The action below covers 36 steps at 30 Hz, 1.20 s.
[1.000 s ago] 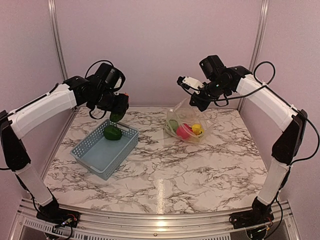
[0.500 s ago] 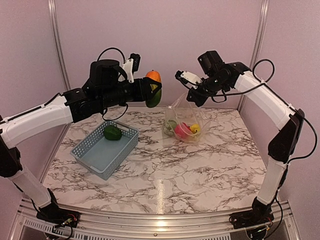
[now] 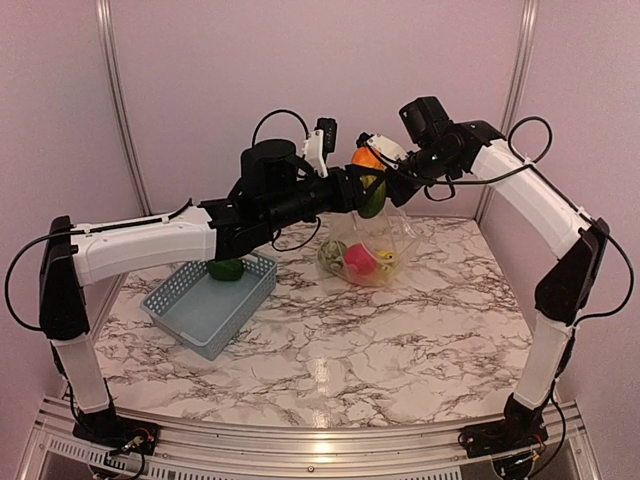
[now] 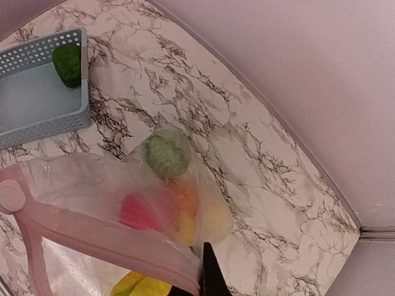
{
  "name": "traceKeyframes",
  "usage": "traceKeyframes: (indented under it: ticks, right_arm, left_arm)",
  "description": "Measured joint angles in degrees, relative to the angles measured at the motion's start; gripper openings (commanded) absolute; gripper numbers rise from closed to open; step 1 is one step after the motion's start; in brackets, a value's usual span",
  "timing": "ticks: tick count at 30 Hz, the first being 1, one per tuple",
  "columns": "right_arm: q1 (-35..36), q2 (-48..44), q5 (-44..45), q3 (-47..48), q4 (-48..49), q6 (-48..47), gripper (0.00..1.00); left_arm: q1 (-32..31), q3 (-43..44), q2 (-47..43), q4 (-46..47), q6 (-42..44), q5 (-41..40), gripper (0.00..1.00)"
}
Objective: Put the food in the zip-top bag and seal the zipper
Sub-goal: Place the fake vegetable in the bin.
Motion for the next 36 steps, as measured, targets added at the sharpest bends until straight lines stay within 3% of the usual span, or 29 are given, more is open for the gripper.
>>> traceKeyframes:
  ticks: [17, 25, 36]
  right_arm:
    - [-2.3, 0.0, 0.7, 0.0, 0.4, 2.5, 0.00]
    - [-5.6, 0.0, 3.8, -0.3, 1.6, 0.9, 0.00]
    - [-11.4, 2.8, 12.0, 9.2, 3.4, 2.5, 0.00]
  left_arm:
    - [-2.7, -2.0, 6.5, 13.8, 1.7, -17.2, 0.35]
    - [-3.1, -13.0, -2.0, 14.7, 2.4, -19.1, 0.36]
    - [-3.2, -15.8, -10.4, 16.5, 2.8, -20.7, 0.37]
